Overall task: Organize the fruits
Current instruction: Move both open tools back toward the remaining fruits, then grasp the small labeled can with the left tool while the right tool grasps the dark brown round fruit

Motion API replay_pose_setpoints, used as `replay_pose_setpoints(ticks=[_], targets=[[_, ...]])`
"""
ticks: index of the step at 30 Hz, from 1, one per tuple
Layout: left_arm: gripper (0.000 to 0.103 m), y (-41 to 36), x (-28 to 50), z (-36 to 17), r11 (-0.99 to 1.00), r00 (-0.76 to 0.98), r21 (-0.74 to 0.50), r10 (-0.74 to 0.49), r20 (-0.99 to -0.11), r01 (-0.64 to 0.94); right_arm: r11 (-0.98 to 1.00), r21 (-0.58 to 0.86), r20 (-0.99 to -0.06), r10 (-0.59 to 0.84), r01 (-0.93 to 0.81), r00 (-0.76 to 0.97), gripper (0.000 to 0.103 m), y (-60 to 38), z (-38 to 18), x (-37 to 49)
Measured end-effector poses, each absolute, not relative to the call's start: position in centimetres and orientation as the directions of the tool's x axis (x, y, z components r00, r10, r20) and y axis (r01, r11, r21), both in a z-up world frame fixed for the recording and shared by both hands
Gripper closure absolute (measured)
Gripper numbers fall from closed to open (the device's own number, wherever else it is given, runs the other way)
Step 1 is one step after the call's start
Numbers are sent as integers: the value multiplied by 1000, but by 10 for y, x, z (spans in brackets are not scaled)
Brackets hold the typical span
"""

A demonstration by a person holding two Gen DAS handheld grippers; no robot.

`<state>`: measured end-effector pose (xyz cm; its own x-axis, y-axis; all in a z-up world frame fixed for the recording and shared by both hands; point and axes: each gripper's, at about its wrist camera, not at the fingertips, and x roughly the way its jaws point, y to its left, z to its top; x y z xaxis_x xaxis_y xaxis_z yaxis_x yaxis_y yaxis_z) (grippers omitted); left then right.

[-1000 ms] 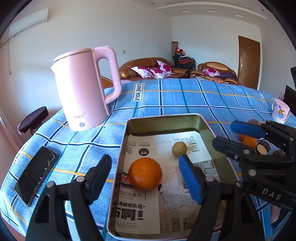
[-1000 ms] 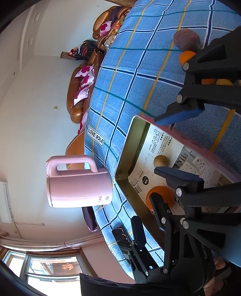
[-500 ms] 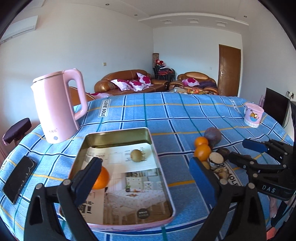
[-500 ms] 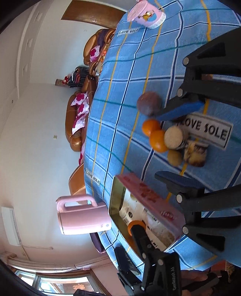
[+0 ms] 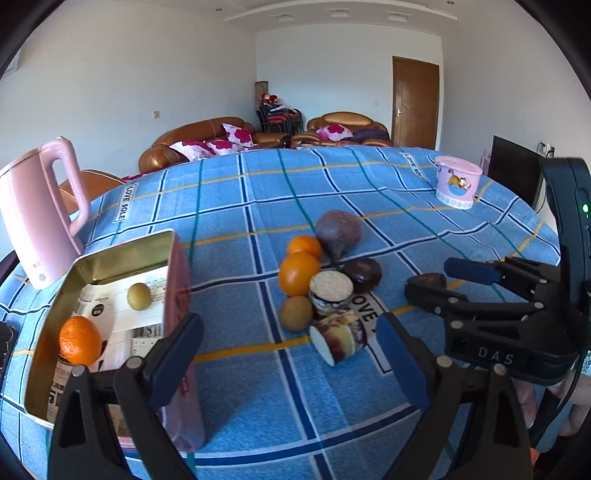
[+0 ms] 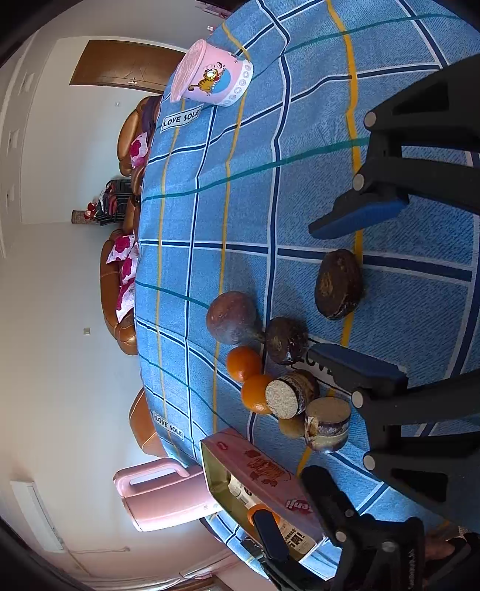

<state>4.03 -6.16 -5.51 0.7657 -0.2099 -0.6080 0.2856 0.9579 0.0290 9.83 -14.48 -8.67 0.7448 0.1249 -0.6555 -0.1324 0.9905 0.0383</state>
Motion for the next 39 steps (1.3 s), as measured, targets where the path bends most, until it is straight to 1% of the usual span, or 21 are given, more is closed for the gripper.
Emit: replay_pose_setpoints(ticks=[1, 3, 5, 8, 10, 11, 14, 16, 17, 18, 19, 21, 27, 34, 39], targets=[[9, -64, 42, -58, 956, 758, 30, -212, -617, 292, 990, 42, -661, 129, -136, 739, 42, -145, -88, 99], [17, -69, 45, -62, 953, 740, 32, -211, -639, 300, 989, 55, -677, 136, -135, 723, 42, -147, -91, 102], [22, -70, 48, -64, 952, 730, 28, -214, -649, 304, 988, 75, -695, 148, -134, 704, 42, -148, -94, 106], [22, -71, 49, -65, 950, 720, 15, -226, -657, 311, 989, 72, -702, 144, -132, 697, 42, -147, -95, 107], [24, -72, 49, -65, 949, 718, 11, -231, -657, 316, 990, 59, -706, 134, -131, 695, 42, -145, -96, 107], [28, -72, 48, -65, 946, 712, 3, -241, -659, 323, 990, 56, -708, 132, -131, 694, 42, -145, -95, 107], [28, -75, 51, -68, 944, 702, 8, -239, -671, 329, 990, 58, -709, 134, -132, 693, 43, -145, -96, 106], [34, -76, 56, -71, 941, 679, -6, -248, -691, 338, 990, 57, -713, 133, -133, 689, 50, -145, -96, 107], [41, -76, 59, -73, 940, 666, -16, -254, -701, 342, 990, 55, -715, 131, -132, 686, 52, -145, -97, 108], [46, -78, 60, -74, 936, 655, -24, -264, -708, 350, 989, 57, -717, 134, -134, 684, 57, -145, -97, 108], [49, -79, 61, -75, 932, 647, -31, -275, -711, 362, 988, 61, -717, 140, -139, 683, 58, -145, -97, 108], [61, -81, 61, -77, 925, 633, -42, -291, -717, 378, 987, 65, -715, 148, -146, 683, 58, -145, -97, 108], [61, -76, 59, -75, 925, 646, -70, -313, -696, 373, 983, 63, -697, 168, -174, 697, 58, -141, -95, 103], [61, -71, 53, -69, 938, 697, -43, -286, -657, 344, 978, 35, -657, 178, -206, 732, 58, -135, -91, 94], [61, -66, 48, -65, 941, 722, -47, -290, -628, 336, 975, 26, -636, 186, -221, 749, 58, -133, -88, 89]])
